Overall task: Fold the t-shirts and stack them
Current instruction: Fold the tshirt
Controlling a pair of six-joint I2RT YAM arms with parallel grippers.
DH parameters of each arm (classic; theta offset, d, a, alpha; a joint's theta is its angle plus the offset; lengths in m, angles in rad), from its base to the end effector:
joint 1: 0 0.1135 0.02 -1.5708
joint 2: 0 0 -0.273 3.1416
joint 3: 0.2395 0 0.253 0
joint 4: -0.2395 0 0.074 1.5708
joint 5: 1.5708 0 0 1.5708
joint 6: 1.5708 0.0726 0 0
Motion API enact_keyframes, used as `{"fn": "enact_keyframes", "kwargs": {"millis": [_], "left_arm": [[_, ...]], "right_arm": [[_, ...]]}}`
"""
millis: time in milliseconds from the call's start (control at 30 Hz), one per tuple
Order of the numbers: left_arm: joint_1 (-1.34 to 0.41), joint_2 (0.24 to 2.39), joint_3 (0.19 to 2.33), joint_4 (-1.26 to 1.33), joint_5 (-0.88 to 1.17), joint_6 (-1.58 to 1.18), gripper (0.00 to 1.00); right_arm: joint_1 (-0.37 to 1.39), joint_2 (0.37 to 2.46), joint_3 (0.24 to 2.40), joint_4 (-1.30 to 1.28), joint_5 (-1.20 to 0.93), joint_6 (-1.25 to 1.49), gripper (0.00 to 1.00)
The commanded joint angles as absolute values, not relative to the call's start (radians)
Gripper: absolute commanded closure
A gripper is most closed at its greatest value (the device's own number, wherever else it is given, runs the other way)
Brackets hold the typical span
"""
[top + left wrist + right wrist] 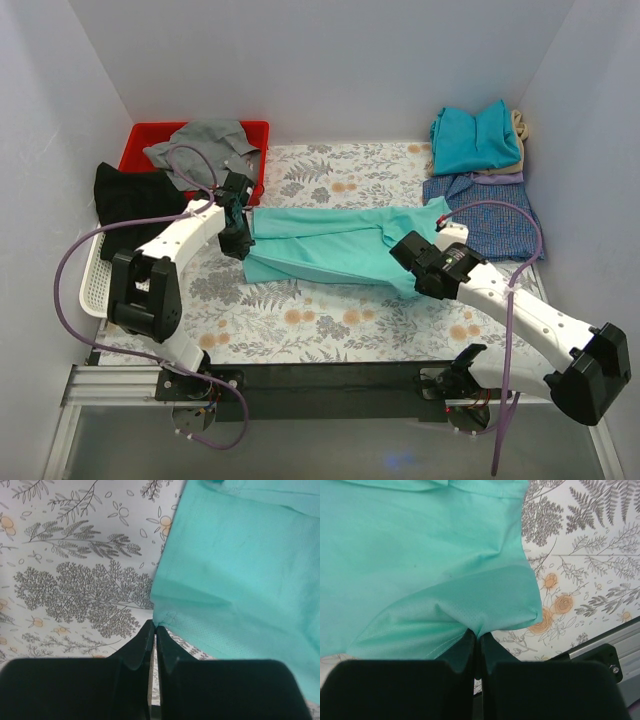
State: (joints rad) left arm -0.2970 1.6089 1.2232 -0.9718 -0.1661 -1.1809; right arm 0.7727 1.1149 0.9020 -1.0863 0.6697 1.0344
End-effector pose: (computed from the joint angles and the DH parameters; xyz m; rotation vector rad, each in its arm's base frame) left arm 0.3014 -0.0797 0.2071 -1.2517 2.5856 -0.0304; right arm 0.1660 0.0989 0.2392 0.4337 2.4056 -0.2637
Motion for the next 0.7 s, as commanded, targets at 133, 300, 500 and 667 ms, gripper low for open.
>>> {"fn": "enact_keyframes", "kwargs": {"millis": [133,300,500,667], "left_arm": [[-0.29,1.695,1.299,-0.913,-0.218,-1.157,1.0],[-0.29,1.761,1.348,-0.9,-0.238,-1.154,1.0],[-0.29,1.831,1.387,-0.885,-0.248,-1.151,1.0],[-0.29,1.865,1.407,-0.896,-0.304,-1.169,0.8]], "right_arm": [[0.677,1.152,0.942,-0.953,0.801,0.869,0.93],[0.615,1.21,0.933,-0.839,0.776,0.76,0.93],[0.54,1.299,0.937,-0.71,0.723,0.643,0.9],[0.511,1.364,0.956,-0.65,0.716,0.569,0.32]]}}
